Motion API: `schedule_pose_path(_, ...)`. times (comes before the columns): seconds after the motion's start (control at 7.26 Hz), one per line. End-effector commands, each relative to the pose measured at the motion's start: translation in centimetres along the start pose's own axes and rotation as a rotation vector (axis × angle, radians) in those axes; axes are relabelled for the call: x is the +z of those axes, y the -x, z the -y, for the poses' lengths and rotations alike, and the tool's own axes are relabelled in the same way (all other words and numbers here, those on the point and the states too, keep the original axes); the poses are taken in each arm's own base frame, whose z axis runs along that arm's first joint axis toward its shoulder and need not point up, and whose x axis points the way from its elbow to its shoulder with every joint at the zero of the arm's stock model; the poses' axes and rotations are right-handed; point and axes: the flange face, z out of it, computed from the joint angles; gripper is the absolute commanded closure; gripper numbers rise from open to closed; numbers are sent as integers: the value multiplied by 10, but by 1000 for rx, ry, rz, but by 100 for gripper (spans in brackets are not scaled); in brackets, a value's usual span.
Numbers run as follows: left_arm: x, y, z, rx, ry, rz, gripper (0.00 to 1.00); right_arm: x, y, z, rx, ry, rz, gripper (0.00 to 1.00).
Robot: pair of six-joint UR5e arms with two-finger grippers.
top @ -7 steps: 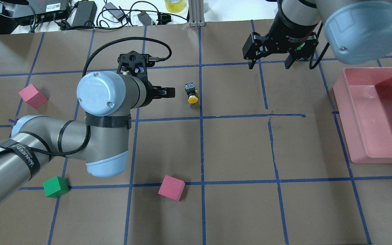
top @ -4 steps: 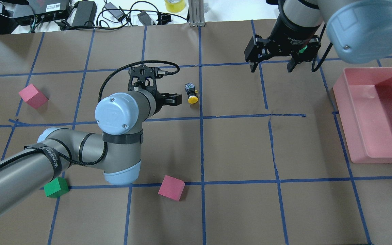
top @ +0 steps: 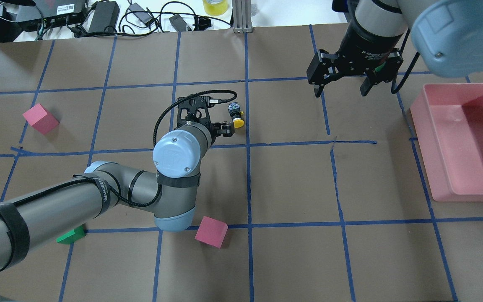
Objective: Align button upright
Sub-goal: 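Reach the left gripper to the lying button and grasp its body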
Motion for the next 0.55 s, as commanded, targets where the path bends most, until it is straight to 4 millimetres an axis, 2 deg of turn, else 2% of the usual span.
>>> schedule_pose_path(0.0,22,-10,4,-1,-19,-6,11,-1,-7,-1,-27,2,-59,0)
schedule_pose_path(0.14,32,-22,8,11,-25,-19,13,-2,-8,-3,-21,2,-70,0)
schedule_pose_path(0.41,54,-43,0,39,-7,-30,15,-3,-8,-4,-15,2,-72,0)
